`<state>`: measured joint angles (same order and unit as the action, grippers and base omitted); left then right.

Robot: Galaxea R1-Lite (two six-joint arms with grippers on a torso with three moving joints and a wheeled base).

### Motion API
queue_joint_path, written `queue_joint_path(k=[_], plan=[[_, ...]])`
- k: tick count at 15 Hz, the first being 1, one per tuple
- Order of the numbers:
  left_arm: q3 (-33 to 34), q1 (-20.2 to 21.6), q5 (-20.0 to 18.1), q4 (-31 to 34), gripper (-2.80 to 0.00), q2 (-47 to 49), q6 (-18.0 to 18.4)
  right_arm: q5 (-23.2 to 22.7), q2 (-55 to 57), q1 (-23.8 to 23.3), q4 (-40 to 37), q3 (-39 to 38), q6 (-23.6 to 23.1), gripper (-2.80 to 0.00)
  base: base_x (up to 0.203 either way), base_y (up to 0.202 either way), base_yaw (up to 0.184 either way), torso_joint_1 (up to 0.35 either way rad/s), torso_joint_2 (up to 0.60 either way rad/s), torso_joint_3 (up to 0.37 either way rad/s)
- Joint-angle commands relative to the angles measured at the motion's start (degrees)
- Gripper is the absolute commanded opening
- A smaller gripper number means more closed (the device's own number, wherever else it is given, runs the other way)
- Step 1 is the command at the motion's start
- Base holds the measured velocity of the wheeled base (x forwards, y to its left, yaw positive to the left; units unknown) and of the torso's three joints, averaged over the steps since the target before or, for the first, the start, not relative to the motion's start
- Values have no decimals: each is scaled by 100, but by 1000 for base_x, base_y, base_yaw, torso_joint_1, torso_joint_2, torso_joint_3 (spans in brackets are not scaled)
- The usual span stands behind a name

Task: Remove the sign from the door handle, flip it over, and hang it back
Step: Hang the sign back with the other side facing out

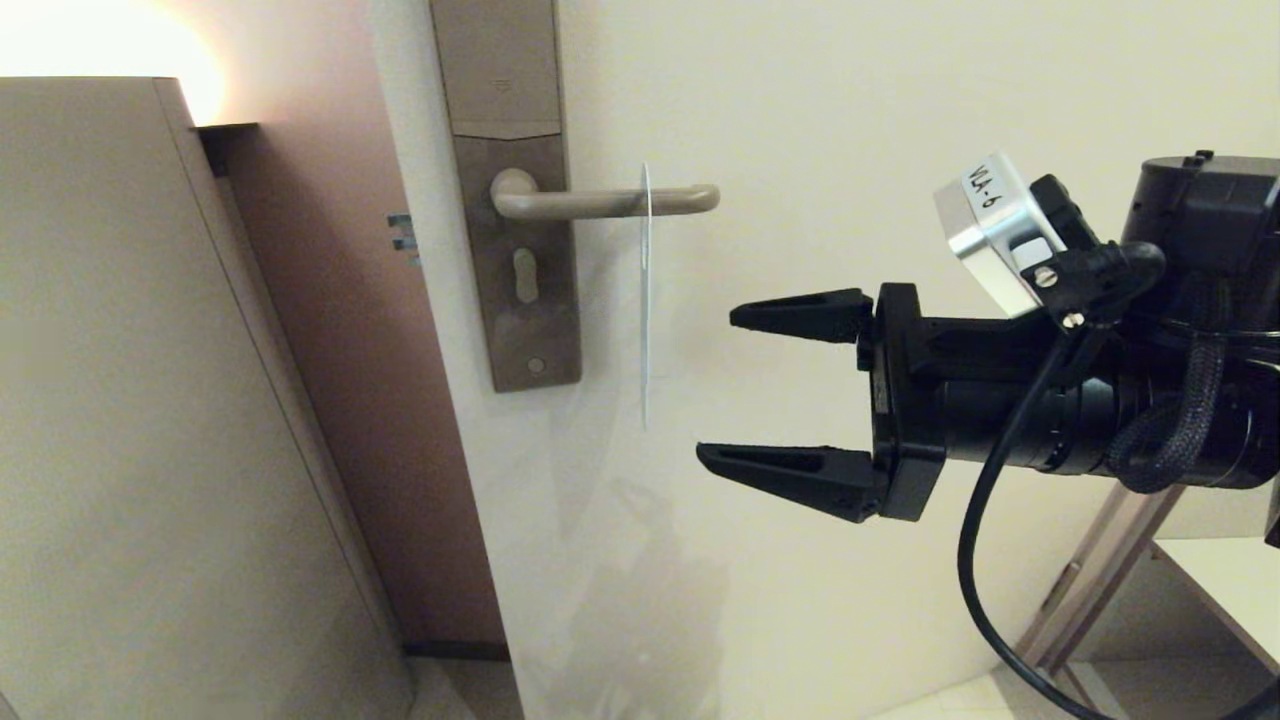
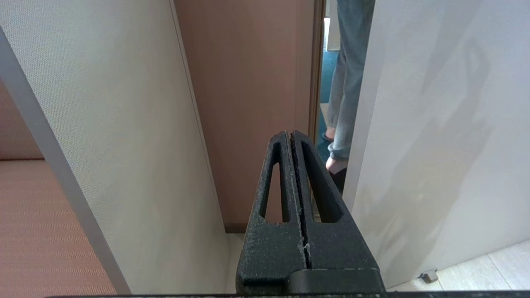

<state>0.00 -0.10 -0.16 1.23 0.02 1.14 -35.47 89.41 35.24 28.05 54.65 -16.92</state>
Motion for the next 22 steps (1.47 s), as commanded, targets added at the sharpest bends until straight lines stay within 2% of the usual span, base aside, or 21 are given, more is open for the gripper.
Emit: queue_joint_path(k=[1, 11, 12, 22], plan=[[0, 1, -2, 0, -280, -2, 0, -21, 15, 1, 16, 19, -13, 0, 0, 0, 0, 0, 0, 0], [0, 1, -2, 0, -280, -2, 0, 3, 174, 62, 297, 54, -31, 0, 0, 0, 0, 0, 0, 0], [0, 1, -2, 0, -280, -2, 0, 5, 165, 70, 297, 37, -31, -280, 0, 0, 0, 0, 0, 0], [-5, 1, -2, 0, -280, -2, 0, 23, 266, 70, 297, 126, -30, -280, 0, 0, 0, 0, 0, 0]])
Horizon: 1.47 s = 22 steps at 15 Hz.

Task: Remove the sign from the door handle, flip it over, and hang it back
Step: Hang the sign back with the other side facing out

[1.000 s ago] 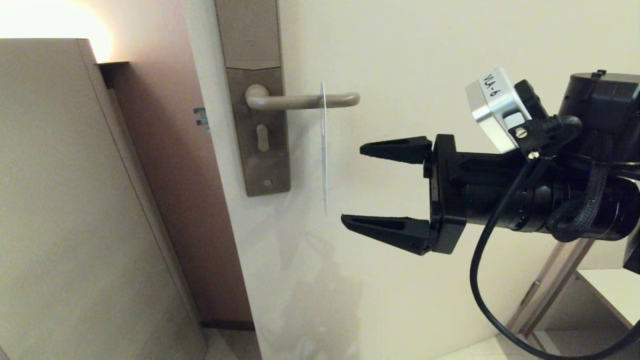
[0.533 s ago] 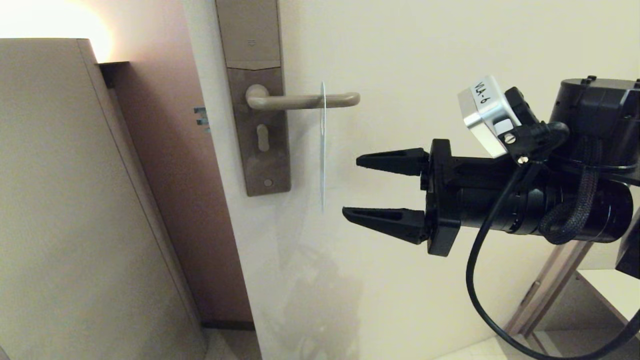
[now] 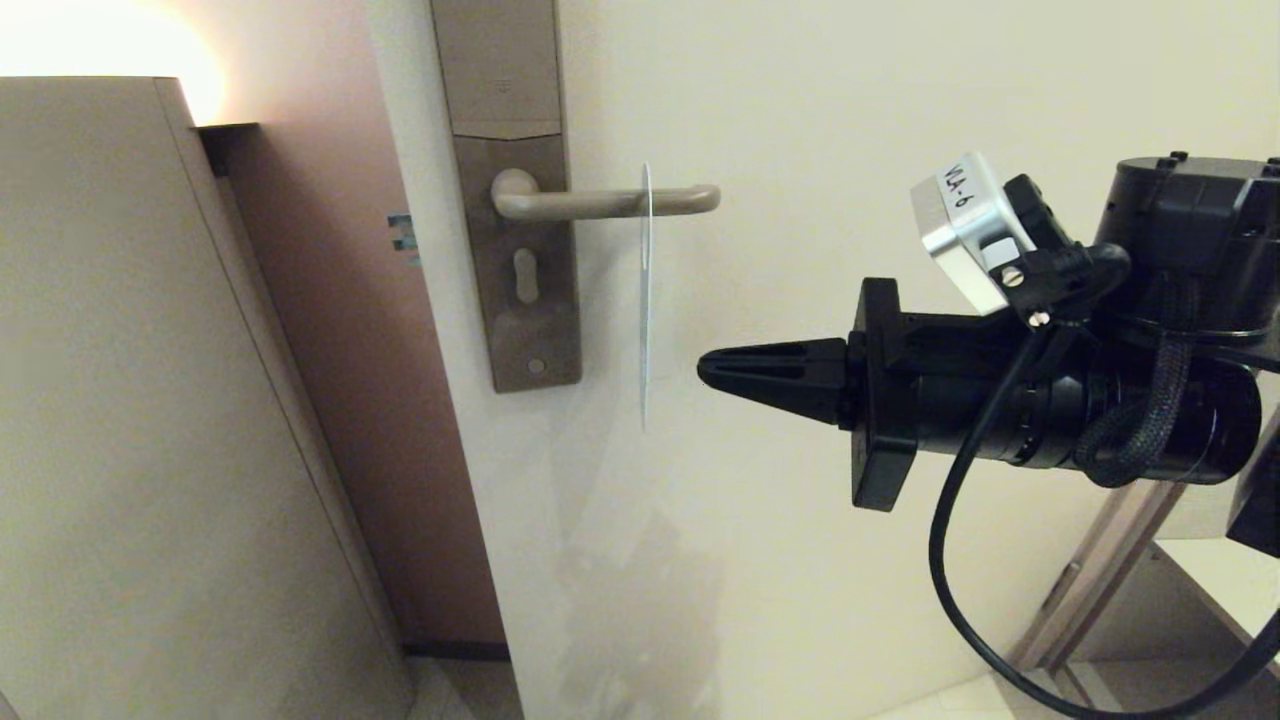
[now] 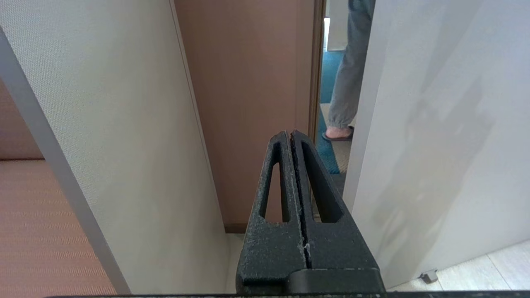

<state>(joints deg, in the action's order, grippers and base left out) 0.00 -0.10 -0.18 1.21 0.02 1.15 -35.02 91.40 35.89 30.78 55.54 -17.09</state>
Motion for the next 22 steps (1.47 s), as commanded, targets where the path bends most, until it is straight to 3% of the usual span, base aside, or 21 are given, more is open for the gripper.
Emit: queue_joint_path(k=[1, 3, 11, 15, 22], plan=[[0, 1, 0, 2, -280, -2, 0, -22, 130, 6, 25, 118, -16, -280, 0, 0, 0, 0, 0, 0], [0, 1, 0, 2, -280, -2, 0, 21, 282, 6, 48, 280, -22, -280, 0, 0, 0, 0, 0, 0], [0, 1, 0, 2, -280, -2, 0, 1072, 830, 6, 786, 706, -18, -280, 0, 0, 0, 0, 0, 0], [0, 1, 0, 2, -280, -2, 0, 1112, 923, 23, 833, 844, -22, -280, 0, 0, 0, 0, 0, 0], [-1, 1, 0, 2, -280, -2, 0, 1103, 1020, 540, 1029, 1124, 4, -280, 0, 0, 0, 0, 0, 0]])
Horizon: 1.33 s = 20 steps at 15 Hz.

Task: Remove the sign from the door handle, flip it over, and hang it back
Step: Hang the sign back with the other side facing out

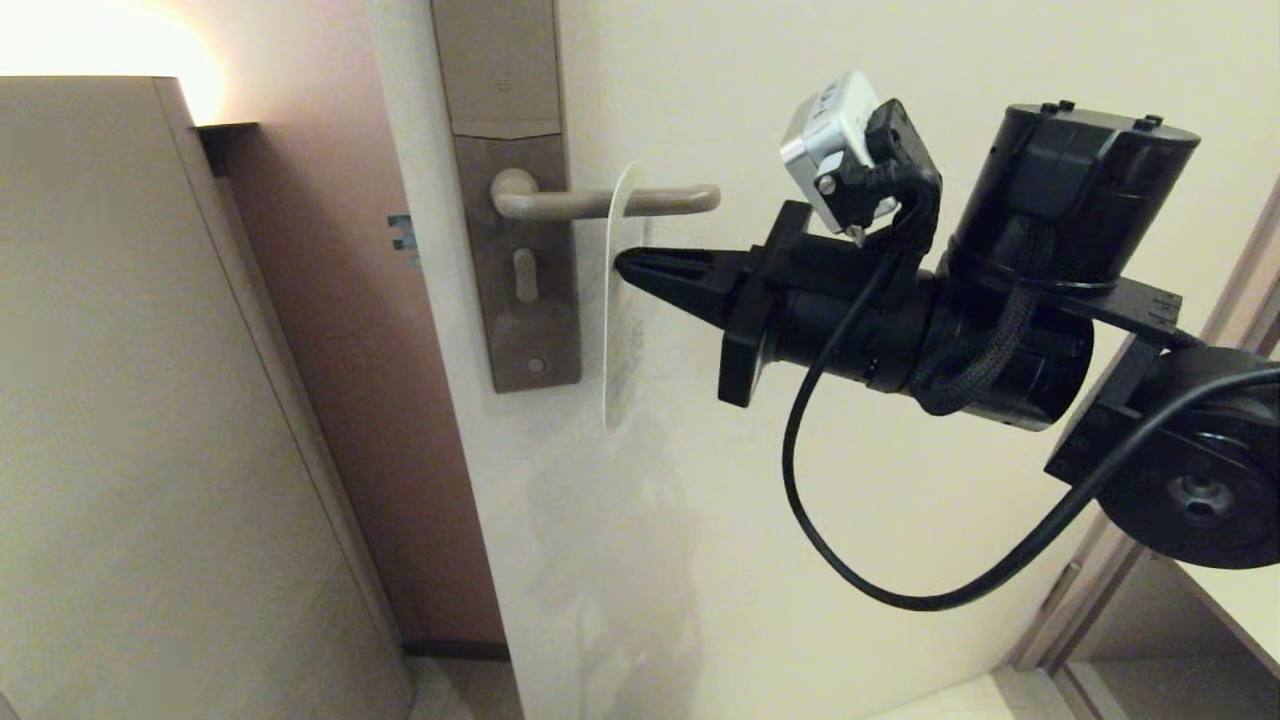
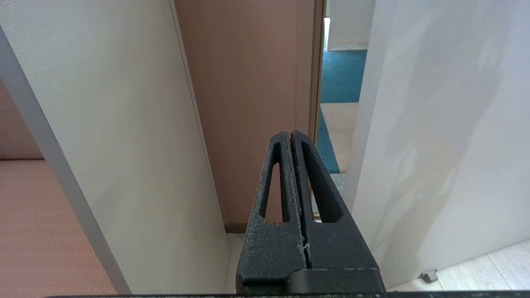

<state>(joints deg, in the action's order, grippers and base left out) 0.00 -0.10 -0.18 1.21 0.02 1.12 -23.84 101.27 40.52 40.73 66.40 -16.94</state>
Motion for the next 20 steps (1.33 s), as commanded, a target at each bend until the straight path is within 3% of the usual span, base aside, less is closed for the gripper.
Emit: queue_joint_path(k=[1, 10, 20], plan=[[0, 1, 1, 2, -280, -2, 2, -15, 42, 128, 40, 55, -11, -280, 0, 0, 0, 0, 0, 0], [0, 1, 1, 2, -280, -2, 2, 65, 86, 325, 93, 66, -72, -280, 0, 0, 0, 0, 0, 0], [0, 1, 1, 2, -280, -2, 2, 157, -501, -180, 41, -259, 27, -280, 0, 0, 0, 0, 0, 0]])
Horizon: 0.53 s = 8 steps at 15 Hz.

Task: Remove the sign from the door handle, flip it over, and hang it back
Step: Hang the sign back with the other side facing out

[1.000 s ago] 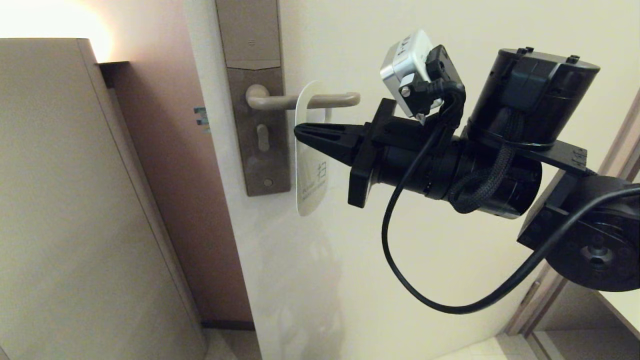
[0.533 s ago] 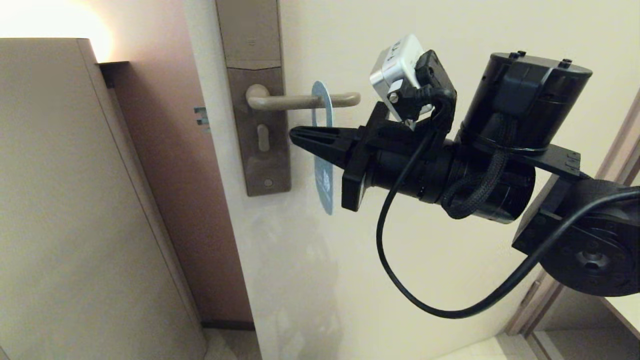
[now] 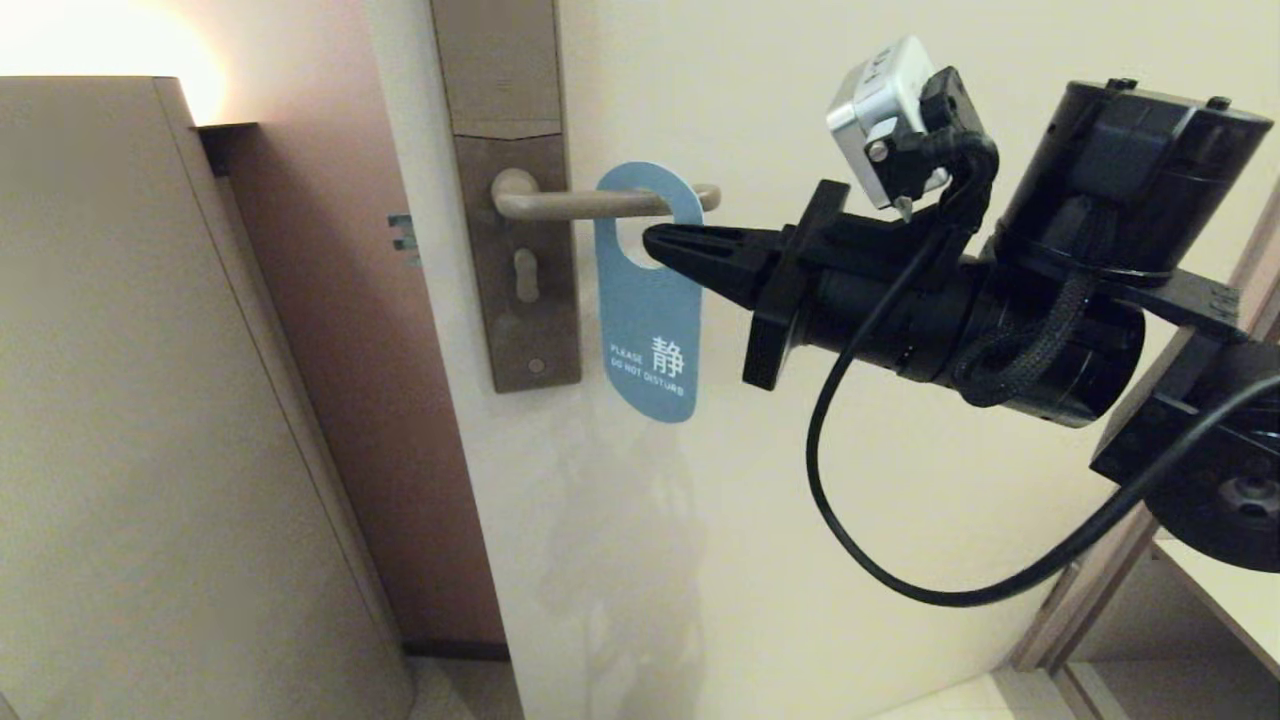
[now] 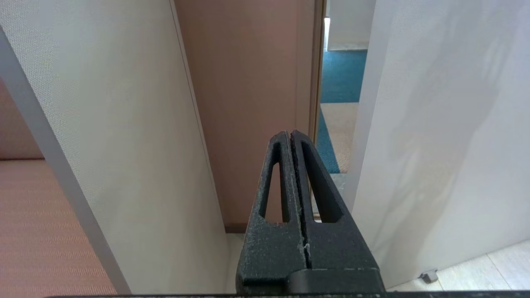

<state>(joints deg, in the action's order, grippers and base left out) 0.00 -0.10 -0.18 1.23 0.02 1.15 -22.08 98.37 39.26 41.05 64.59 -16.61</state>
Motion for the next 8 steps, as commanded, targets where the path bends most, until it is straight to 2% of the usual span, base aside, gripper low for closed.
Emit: queue_joint_path(k=[1, 5, 8], plan=[[0, -7, 0, 0, -280, -2, 0, -29, -309, -76, -56, -114, -8, -280, 0, 0, 0, 0, 0, 0], [0, 1, 0, 0, -280, -2, 0, -33, -681, -121, -535, -206, -9, -280, 0, 0, 0, 0, 0, 0], [-1, 1, 0, 0, -280, -2, 0, -34, -749, -274, -546, -311, -9, -280, 0, 0, 0, 0, 0, 0]])
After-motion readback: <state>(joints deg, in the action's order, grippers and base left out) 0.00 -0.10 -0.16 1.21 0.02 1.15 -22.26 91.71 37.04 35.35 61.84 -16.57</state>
